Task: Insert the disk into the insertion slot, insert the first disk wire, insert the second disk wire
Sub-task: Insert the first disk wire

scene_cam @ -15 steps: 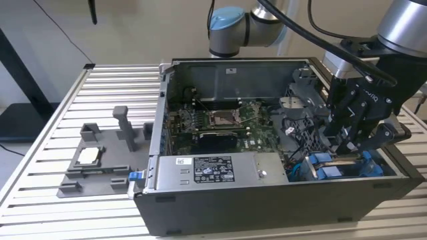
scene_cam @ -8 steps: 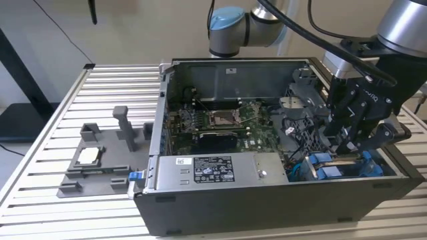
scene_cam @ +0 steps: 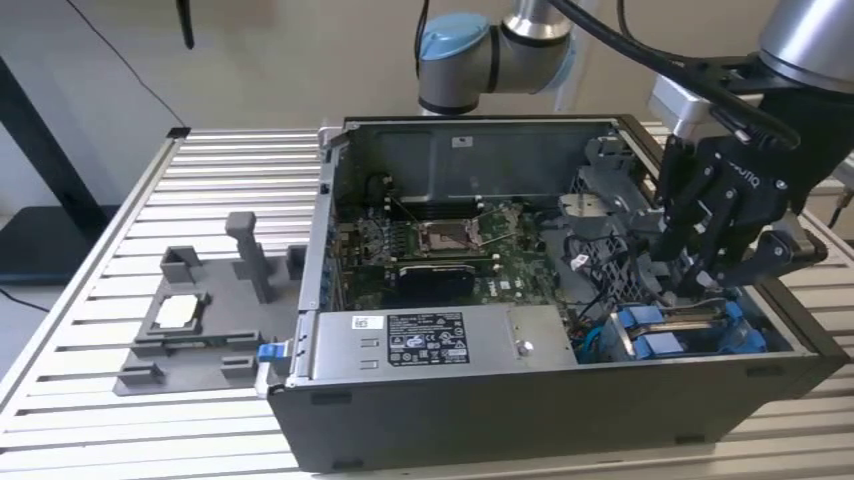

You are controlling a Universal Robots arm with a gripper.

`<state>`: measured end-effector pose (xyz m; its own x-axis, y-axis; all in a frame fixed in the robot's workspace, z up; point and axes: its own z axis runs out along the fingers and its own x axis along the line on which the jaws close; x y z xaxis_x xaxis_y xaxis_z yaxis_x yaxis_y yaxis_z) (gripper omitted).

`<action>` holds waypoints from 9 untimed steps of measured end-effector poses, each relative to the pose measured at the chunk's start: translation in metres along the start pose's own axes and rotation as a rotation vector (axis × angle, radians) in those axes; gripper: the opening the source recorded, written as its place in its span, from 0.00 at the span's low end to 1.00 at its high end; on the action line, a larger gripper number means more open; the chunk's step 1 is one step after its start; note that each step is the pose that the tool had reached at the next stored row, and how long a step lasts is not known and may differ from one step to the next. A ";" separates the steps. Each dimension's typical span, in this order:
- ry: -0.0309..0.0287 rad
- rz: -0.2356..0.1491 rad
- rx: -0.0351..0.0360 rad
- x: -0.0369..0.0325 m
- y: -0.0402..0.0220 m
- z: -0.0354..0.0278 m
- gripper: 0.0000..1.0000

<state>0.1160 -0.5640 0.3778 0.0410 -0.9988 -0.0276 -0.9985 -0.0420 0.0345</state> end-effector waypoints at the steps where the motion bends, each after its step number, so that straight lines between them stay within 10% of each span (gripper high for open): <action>1: -0.0006 0.001 0.0013 -0.0005 0.0001 -0.0015 0.47; 6: -0.0036 0.004 0.0136 -0.0029 0.0008 -0.0082 0.47; 9: -0.0047 0.005 0.0357 -0.0055 0.0019 -0.0090 0.47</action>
<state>0.1141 -0.5589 0.3870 0.0362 -0.9988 -0.0322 -0.9993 -0.0362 -0.0011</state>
